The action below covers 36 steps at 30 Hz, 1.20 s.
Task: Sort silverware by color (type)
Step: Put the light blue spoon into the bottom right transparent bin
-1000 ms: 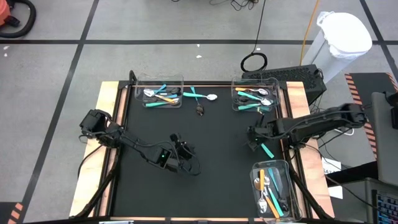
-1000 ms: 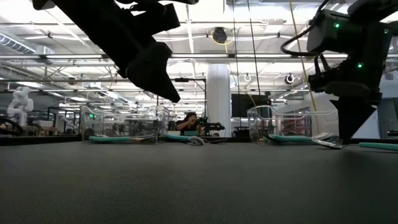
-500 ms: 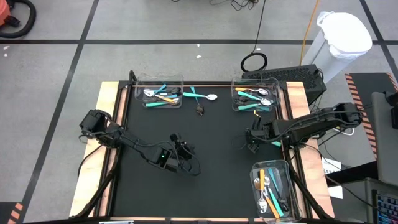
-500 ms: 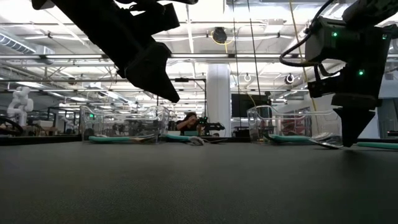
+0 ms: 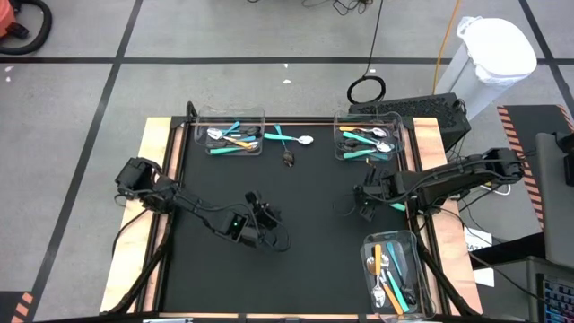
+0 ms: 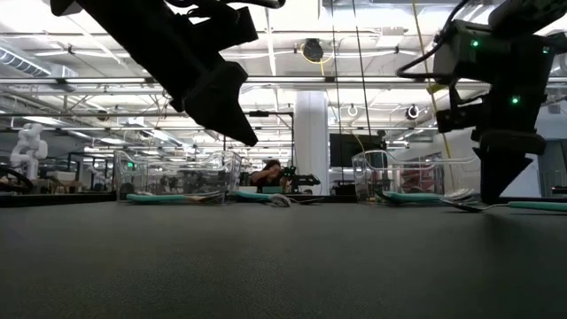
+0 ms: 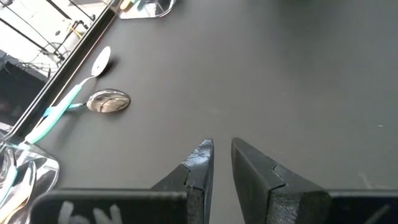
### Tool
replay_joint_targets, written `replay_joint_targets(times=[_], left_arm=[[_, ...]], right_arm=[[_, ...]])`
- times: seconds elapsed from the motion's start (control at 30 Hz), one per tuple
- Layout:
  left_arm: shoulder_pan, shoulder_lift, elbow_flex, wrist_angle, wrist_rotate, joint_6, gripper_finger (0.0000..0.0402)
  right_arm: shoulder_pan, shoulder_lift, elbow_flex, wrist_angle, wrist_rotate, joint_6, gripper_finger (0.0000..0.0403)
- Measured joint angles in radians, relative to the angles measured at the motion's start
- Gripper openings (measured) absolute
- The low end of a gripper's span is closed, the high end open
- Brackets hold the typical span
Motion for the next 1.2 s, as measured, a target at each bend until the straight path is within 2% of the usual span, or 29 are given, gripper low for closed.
replay_joint_targets(times=[0.17, 0.33, 0.63, 0.77, 0.9, 1.03, 1.13, 1.2], left_arm=[[-0.001, 0.000, 0.000, 0.001, 0.000, 0.000, 0.0061], [-0.001, 0.000, 0.000, 0.001, 0.000, 0.000, 0.0061], [-0.002, 0.000, 0.000, 0.000, 0.000, -0.001, 0.0061], [-0.002, 0.000, 0.000, -0.004, 0.000, -0.001, 0.0061], [-0.002, 0.000, 0.000, -0.005, 0.000, -0.001, 0.0061], [-0.002, 0.000, 0.000, -0.007, 0.000, -0.001, 0.0061], [-0.002, 0.000, 0.000, -0.007, 0.000, -0.001, 0.0061], [-0.002, 0.000, 0.000, -0.007, 0.000, 0.000, 0.0061]], right_arm=[[-0.001, 0.000, 0.000, -0.076, 0.072, -0.013, 0.0115], [-0.017, 0.003, 0.000, -0.070, 0.023, -0.028, 0.0115], [-0.071, 0.052, 0.005, -0.063, 0.046, -0.030, 0.0115], [-0.079, 0.083, 0.006, -0.044, 0.012, -0.035, 0.0115], [-0.079, 0.102, 0.005, -0.007, -0.074, -0.054, 0.0115], [-0.080, 0.101, 0.002, -0.005, -0.080, -0.056, 0.0115], [-0.079, 0.102, 0.003, -0.005, -0.068, -0.055, 0.0102], [-0.079, 0.102, 0.003, -0.006, -0.074, -0.057, 0.0075]])
